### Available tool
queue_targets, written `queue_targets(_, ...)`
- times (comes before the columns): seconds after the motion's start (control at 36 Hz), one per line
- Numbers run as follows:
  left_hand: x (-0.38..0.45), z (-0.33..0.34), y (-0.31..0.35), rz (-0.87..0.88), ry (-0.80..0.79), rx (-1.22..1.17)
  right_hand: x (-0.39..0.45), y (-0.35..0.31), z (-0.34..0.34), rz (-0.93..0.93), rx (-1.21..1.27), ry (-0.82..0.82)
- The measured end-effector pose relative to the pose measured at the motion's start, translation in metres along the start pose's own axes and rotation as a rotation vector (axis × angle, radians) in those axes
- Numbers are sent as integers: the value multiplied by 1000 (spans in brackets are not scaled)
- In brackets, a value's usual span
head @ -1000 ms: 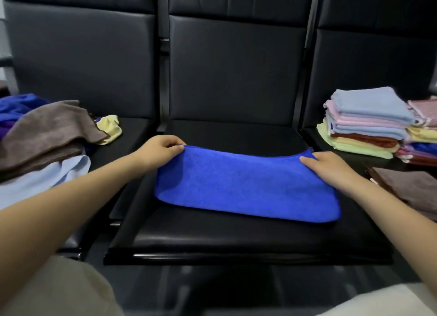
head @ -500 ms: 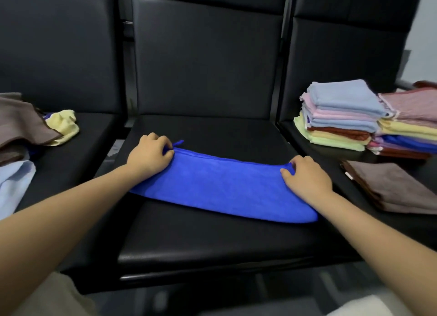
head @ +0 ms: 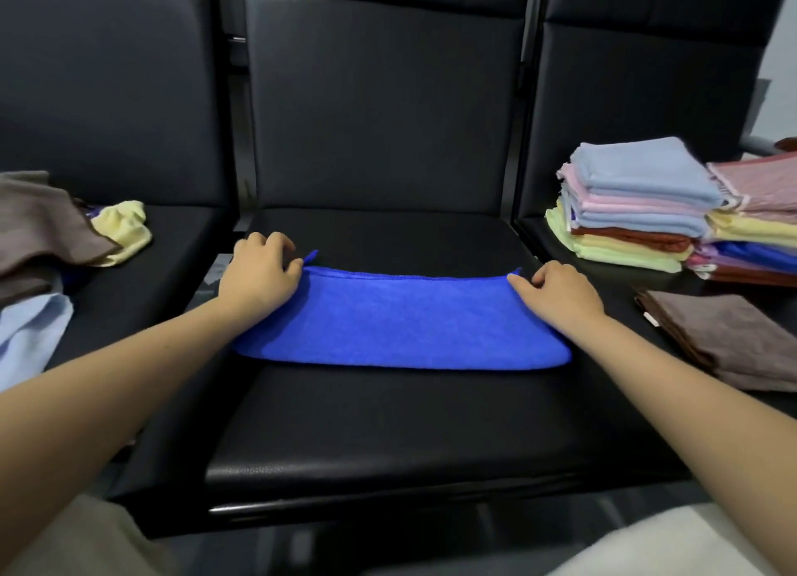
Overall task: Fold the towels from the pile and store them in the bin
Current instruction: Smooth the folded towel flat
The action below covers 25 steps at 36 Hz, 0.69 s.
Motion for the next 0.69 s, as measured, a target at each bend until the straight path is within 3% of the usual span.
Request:
queue_targets(0.08, -8, -7, 13, 44, 54, 112, -2, 13, 5, 119, -17, -163)
queue_targets(0.14, -19, -8, 33, 178, 73, 162, -9, 17, 7, 157, 24, -252)
queue_targets(0.28, -53, 25, 62, 370, -131, 201, -31, -5, 25, 88, 326, -467)
queue_targets(0.44, -53, 33, 62, 324, -197, 75, -34, -37, 29, 102, 826, -416)
queue_targets(0.53, -46, 25, 59, 266, -201, -110, -32, -64, 22, 44, 1005, -351)
queue_targets(0.58, -40, 23, 52, 130, -241, -359, -34, -91, 22, -43, 1102, -366)
queue_targets(0.69, -44, 41, 51, -208, -428, -984, -55, -149, 41, -179, 1243, -599)
Point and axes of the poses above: each hand's wrist, its own x-axis towards the middle knuckle, its own z-axis out of the palm, y = z × x, the point moved 10 cm from there along x, towards the middle knuckle, and after that the axes turned 8 degrees about -y, right-handed, at the moved point
